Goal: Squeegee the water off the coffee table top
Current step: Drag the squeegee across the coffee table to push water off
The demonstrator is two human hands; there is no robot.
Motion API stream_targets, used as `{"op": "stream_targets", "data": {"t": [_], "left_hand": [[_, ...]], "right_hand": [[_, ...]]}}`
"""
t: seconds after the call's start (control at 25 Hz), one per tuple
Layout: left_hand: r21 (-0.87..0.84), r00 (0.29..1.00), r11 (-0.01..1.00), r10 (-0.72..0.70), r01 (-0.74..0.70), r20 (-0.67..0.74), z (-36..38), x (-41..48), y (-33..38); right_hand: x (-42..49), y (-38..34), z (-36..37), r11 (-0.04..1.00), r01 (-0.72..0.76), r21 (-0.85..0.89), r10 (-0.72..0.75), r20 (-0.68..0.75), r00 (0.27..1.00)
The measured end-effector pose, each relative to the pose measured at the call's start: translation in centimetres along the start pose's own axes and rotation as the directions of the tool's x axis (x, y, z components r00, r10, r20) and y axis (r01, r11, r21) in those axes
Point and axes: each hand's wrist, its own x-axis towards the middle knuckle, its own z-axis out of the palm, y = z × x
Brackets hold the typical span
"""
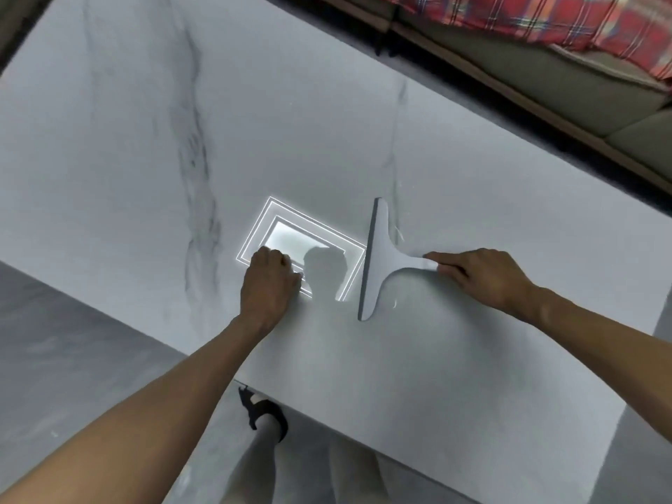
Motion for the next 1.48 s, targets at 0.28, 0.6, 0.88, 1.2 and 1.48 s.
{"op": "stream_targets", "data": {"t": [0.28,0.6,0.88,1.2,1.48], "left_hand": [[0.405,0.999,0.914,-0.006,-0.011,0.04,5.3,5.6,7.9],[0.412,0.996,0.911,-0.064,0.03,0.069,5.1,7.3,7.4],[0.422,0.992,0.906,-0.079,0.033,0.093,4.7,7.4,7.8],[0.39,0.99,0.92,-0.033,-0.022,0.136,3.2,7.4,6.7],[-0.116,0.972,0.981,-0.171,0.154,-0.16,-0.4,5.4,3.5]], "right_hand": [[2.4,5.5,-7.0,0.948,-0.143,0.284,0.19,-0.146,0.971],[16.8,2.6,-7.5,0.863,-0.147,0.483,0.292,-0.24,0.926],[0.7,5.3,-3.1,0.96,-0.195,0.198,0.203,-0.02,0.979],[12.3,4.3,-9.5,0.831,-0.234,0.504,0.367,-0.182,0.912],[18.9,-7.3,-8.6,0.873,-0.177,0.454,0.301,-0.216,0.929]]}}
